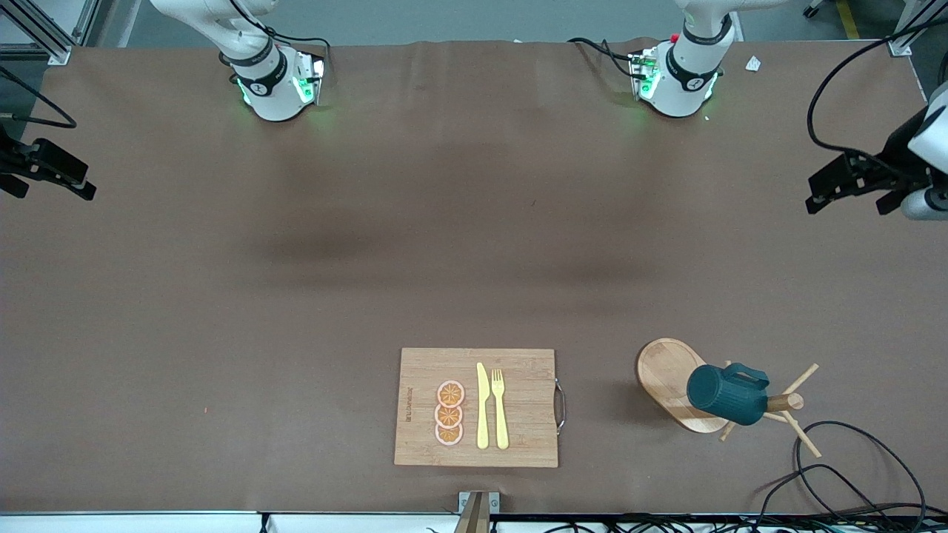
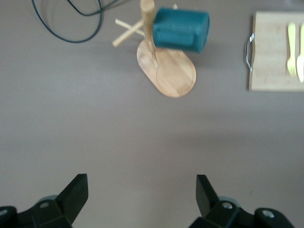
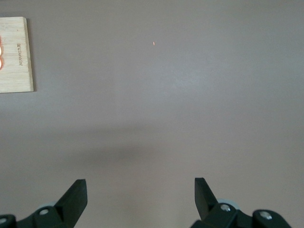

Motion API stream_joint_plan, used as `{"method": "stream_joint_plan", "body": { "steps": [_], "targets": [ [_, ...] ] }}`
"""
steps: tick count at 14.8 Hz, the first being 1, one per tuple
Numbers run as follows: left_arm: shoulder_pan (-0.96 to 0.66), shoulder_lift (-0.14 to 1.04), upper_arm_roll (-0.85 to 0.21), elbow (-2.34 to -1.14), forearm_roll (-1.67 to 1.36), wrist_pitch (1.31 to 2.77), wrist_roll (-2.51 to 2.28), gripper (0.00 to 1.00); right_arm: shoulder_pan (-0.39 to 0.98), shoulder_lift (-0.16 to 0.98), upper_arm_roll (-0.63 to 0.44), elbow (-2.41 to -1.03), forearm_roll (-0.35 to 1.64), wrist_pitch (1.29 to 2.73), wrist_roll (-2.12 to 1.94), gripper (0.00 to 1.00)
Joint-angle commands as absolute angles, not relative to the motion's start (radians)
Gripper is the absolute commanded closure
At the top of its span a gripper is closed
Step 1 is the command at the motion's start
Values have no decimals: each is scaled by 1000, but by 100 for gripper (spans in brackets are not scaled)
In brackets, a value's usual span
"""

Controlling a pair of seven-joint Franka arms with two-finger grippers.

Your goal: Transfer cup from left to right arm and place

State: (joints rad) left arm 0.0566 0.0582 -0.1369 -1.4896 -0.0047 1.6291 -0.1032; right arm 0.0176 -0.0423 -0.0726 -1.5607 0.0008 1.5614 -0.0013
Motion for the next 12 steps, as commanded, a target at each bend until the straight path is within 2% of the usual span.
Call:
{"method": "stream_joint_plan", "body": {
  "steps": [1, 5, 12],
  "targets": [
    [52, 107, -138, -1459, -3, 1687, -262, 0, 3, -58, -63, -1569, 12, 1565, 6, 0],
    [54, 193, -141, -1454, -21, 1811, -444, 0, 3, -54, -63, -1569, 6, 1568, 6, 0],
    [61, 291, -141, -1460, -146, 1925, -753, 0, 6, -52, -61, -1574, 5, 1574, 6, 0]
  ]
}}
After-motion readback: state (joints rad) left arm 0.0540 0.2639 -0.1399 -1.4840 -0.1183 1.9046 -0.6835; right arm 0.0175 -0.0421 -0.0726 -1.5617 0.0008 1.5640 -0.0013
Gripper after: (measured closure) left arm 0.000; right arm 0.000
